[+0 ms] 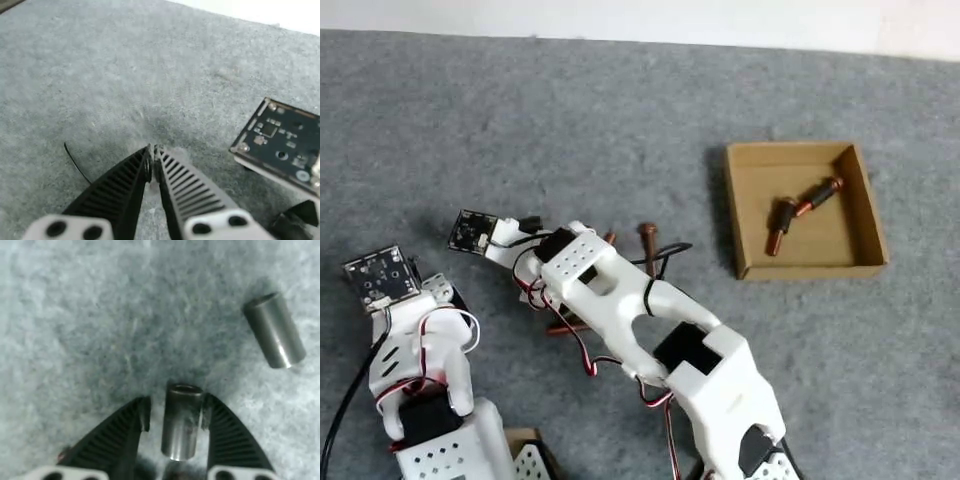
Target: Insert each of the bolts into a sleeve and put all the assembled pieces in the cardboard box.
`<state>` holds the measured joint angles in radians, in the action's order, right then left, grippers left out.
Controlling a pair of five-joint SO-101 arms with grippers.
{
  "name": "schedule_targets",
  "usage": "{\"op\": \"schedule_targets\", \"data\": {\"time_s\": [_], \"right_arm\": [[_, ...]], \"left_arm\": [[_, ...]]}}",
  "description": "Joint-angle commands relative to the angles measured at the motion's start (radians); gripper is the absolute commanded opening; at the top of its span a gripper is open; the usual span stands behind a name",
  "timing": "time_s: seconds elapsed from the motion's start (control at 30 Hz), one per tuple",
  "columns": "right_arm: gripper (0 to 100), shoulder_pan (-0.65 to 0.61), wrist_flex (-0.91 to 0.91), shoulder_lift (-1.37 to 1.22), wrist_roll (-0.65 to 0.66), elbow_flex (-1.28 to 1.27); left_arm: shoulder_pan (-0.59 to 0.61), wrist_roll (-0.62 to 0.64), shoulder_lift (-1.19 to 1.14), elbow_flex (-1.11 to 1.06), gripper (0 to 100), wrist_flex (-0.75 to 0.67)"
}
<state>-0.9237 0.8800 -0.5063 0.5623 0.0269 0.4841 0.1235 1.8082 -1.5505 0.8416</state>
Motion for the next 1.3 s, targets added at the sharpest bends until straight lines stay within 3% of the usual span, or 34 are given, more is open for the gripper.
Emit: {"op": "schedule_targets", "data": {"time_s": [0.0, 0.1, 0.27, 0.53, 0.83, 1.27], "right_arm": [[15.6, 0.004, 0.038, -0.007, 0.003, -0.002], [14.1, 0.004, 0.038, -0.007, 0.003, -0.005], [0.2, 0.004, 0.038, -0.007, 0.002, -0.005], [0.5, 0.008, 0.042, 0.001, -0.005, -0.001], [0.5, 0.137, 0.038, 0.216, -0.146, 0.019], [0.5, 0.257, -0.251, 0.757, -0.153, -0.544]], "left_arm": [[0.002, 0.005, 0.007, 0.007, 3, -0.020], [0.002, 0.005, 0.007, 0.007, 3, -0.020], [0.002, 0.005, 0.007, 0.005, 3, -0.020], [0.002, 0.005, 0.007, 0.005, 3, -0.020], [0.002, 0.005, 0.007, 0.005, 3, -0.020], [0.002, 0.005, 0.007, 0.005, 3, -0.020]]}}
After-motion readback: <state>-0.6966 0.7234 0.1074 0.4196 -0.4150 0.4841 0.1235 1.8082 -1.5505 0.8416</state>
